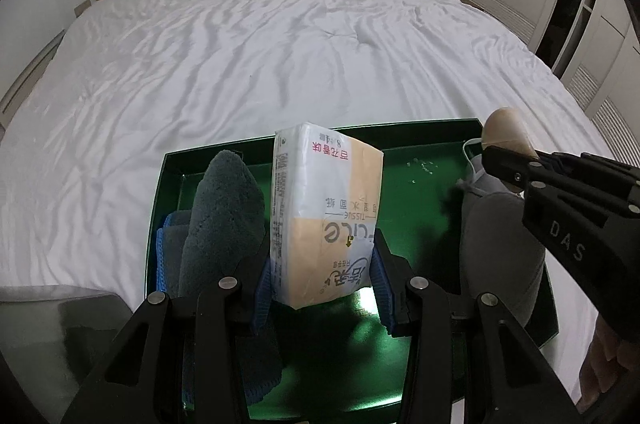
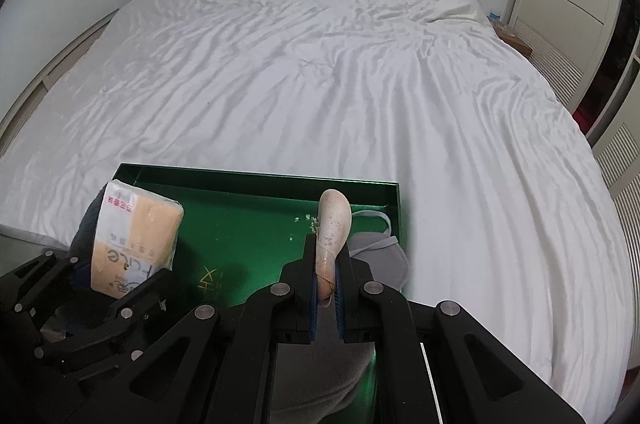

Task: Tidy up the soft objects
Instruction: 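Lower the tissue pack into the tray with the left tool while the right tool releases the sponge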

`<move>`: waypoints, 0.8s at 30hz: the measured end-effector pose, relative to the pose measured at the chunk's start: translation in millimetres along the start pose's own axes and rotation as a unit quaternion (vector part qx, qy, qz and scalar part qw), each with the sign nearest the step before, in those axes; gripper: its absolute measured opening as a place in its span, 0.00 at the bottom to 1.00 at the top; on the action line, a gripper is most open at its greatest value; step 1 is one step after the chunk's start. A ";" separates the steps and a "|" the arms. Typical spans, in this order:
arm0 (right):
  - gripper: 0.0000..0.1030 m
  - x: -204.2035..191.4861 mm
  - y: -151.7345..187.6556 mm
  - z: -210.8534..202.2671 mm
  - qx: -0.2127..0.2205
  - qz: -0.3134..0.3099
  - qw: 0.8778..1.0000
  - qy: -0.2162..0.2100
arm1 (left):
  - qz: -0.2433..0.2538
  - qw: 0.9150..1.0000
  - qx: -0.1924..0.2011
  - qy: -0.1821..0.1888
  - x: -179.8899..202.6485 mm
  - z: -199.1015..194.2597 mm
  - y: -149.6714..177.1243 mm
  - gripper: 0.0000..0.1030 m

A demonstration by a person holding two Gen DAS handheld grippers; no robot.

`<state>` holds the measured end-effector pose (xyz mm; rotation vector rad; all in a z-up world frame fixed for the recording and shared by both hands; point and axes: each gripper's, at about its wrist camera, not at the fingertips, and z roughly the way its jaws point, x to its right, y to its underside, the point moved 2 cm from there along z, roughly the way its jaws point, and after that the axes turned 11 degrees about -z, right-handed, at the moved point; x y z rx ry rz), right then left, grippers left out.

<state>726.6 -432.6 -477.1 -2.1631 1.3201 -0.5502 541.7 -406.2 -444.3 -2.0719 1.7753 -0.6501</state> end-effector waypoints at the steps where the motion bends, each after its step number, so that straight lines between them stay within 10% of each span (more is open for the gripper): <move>1: 0.06 -1.4 -1.1 3.4 -0.002 0.000 1.000 0.000 | 0.001 1.000 0.001 -0.001 -0.2 -0.1 -0.2 0.36; 24: 0.07 2.4 0.8 43.1 -0.043 -0.002 0.999 0.017 | 0.018 0.999 -0.007 -0.032 9.4 22.9 -4.0 0.36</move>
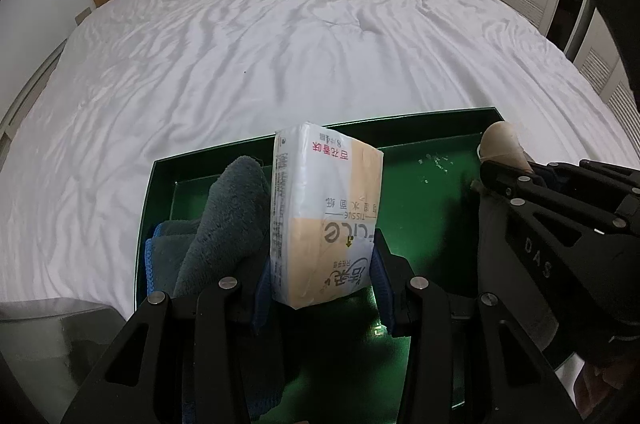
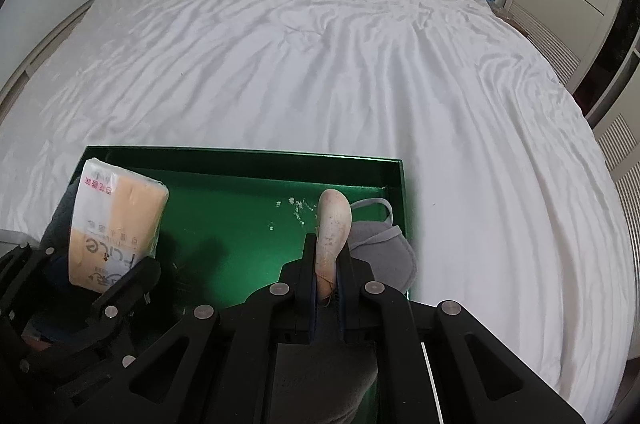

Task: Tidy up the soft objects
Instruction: 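Lower the tissue pack into the tray with the left tool while the right tool releases the sponge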

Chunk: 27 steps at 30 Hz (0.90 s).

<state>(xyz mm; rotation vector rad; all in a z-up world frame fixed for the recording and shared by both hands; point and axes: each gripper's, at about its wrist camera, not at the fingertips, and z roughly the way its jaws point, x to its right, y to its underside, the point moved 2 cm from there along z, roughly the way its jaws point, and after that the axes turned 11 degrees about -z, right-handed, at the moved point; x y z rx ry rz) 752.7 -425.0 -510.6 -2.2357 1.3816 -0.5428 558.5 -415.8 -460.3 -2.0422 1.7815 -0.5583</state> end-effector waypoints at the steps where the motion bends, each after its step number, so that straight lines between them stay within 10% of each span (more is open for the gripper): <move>1: 0.06 -0.2 -1.0 1.4 0.000 -0.001 1.000 0.000 | 0.001 1.000 0.000 -0.001 0.5 0.7 -0.2 0.36; 21: 0.08 1.4 -9.8 21.1 -0.012 -0.002 1.000 0.004 | 0.005 1.000 -0.015 -0.013 1.6 15.0 -6.5 0.37; 27: 0.26 1.7 -9.3 19.1 -0.013 0.000 1.000 0.000 | 0.000 1.000 -0.023 -0.010 -1.0 15.9 -6.8 0.38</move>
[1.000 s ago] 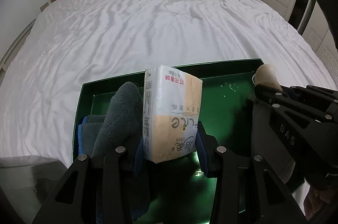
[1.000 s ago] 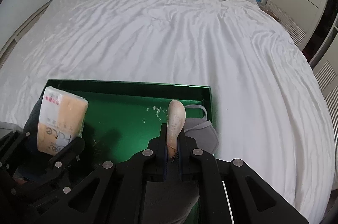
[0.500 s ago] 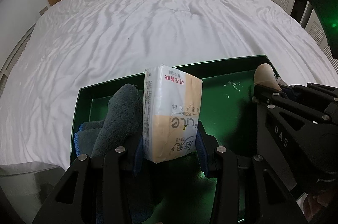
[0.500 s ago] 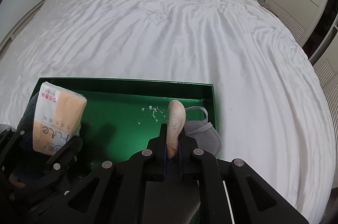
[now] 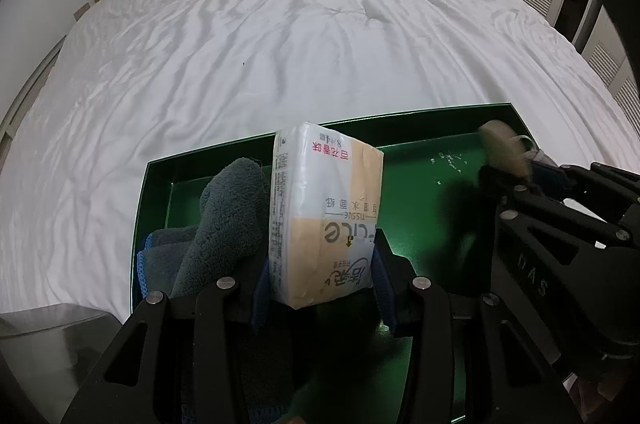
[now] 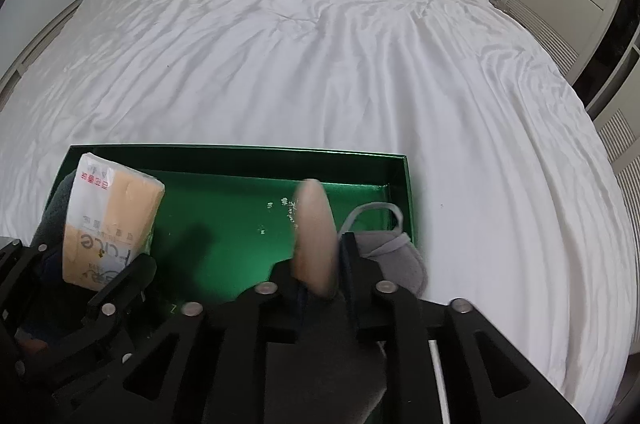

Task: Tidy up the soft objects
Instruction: 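Lower the tissue pack into the tray with the left tool while the right tool releases the sponge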

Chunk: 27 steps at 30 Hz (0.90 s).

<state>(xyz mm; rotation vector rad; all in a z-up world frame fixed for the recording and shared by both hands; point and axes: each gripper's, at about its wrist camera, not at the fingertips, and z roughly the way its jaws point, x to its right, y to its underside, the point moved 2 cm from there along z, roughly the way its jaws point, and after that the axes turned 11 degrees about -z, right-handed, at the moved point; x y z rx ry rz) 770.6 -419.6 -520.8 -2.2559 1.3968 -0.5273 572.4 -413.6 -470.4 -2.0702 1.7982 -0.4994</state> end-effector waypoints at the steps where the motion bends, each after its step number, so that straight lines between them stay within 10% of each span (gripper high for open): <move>1: 0.31 0.4 -0.3 -1.0 0.001 0.000 1.000 -0.001 | -0.002 1.000 -0.001 0.000 -1.2 -0.4 -0.3 0.39; 27: 0.38 2.9 11.1 -52.7 0.025 0.009 1.000 0.013 | -0.013 0.999 0.018 0.028 -7.2 -25.8 -0.8 0.59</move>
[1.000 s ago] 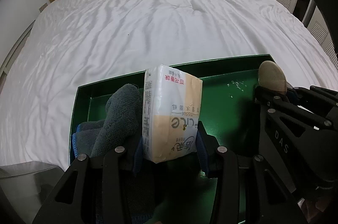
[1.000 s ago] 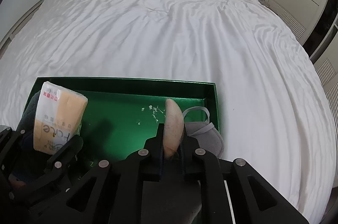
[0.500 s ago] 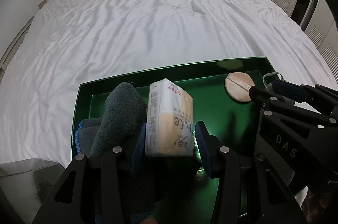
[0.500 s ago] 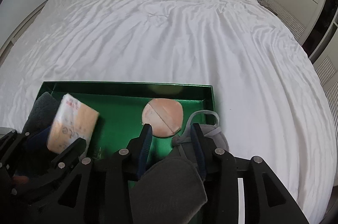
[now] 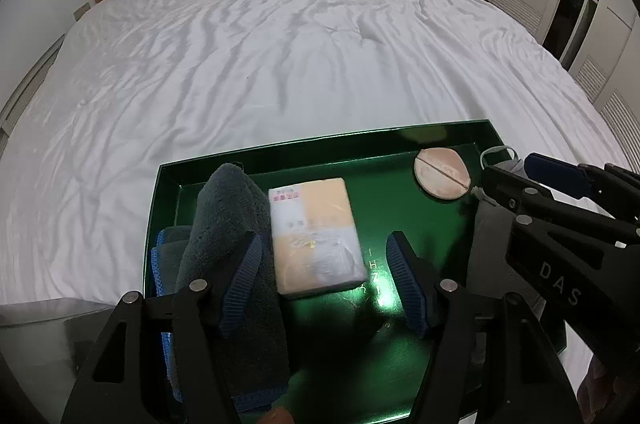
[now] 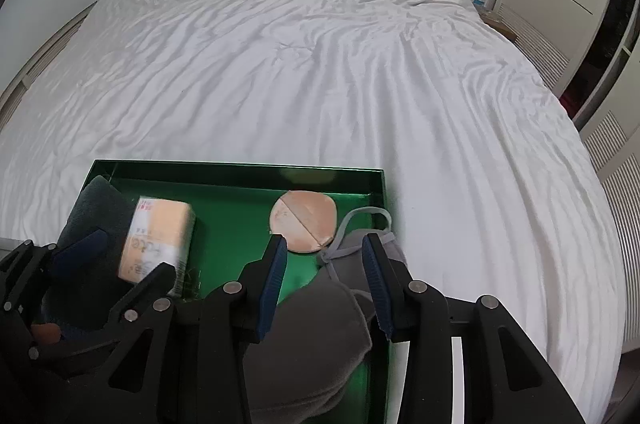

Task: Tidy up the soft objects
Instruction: 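Lower the tissue pack into the tray with the left tool while the right tool releases the sponge, then open both tools and withdraw them from the tray toward the yellow towel and zip bag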

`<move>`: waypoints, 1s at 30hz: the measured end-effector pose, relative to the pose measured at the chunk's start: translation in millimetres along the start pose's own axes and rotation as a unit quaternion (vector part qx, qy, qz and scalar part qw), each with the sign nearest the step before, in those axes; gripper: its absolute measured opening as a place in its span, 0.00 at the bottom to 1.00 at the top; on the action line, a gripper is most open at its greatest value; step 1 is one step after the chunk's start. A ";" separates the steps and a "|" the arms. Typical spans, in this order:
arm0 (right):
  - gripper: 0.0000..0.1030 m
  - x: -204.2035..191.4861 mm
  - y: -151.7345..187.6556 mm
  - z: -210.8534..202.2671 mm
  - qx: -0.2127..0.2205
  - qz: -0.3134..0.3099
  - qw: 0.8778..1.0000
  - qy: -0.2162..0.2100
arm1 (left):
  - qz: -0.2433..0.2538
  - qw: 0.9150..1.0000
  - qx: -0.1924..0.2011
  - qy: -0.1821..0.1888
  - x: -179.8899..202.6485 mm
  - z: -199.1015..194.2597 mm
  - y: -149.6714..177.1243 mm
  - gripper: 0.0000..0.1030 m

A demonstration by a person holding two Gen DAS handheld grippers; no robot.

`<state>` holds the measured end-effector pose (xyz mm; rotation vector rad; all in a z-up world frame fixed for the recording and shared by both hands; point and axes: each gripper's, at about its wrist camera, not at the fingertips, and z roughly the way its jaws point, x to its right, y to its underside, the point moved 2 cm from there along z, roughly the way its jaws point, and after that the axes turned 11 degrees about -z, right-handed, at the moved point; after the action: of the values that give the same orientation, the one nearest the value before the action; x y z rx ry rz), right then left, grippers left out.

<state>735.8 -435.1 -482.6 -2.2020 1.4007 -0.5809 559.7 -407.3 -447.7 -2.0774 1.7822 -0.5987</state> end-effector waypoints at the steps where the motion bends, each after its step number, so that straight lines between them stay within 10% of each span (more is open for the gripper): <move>1: 0.38 0.2 0.5 -1.6 0.001 0.001 1.000 0.001 | -0.002 1.000 0.001 0.004 -0.3 -1.0 -0.6 0.62; 15: 0.38 2.3 -3.5 -14.6 0.020 0.013 1.000 -0.002 | -0.039 0.998 -0.022 0.037 -20.4 -7.2 -20.7 0.69; 30: 0.39 -1.6 22.7 -80.9 0.058 0.020 0.998 -0.004 | 0.009 0.998 0.069 0.005 -6.7 -95.8 27.8 0.69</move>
<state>672.3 -454.7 -431.1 -2.0787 1.3699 -0.6229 485.6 -403.4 -380.7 -1.9677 1.7129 -0.7070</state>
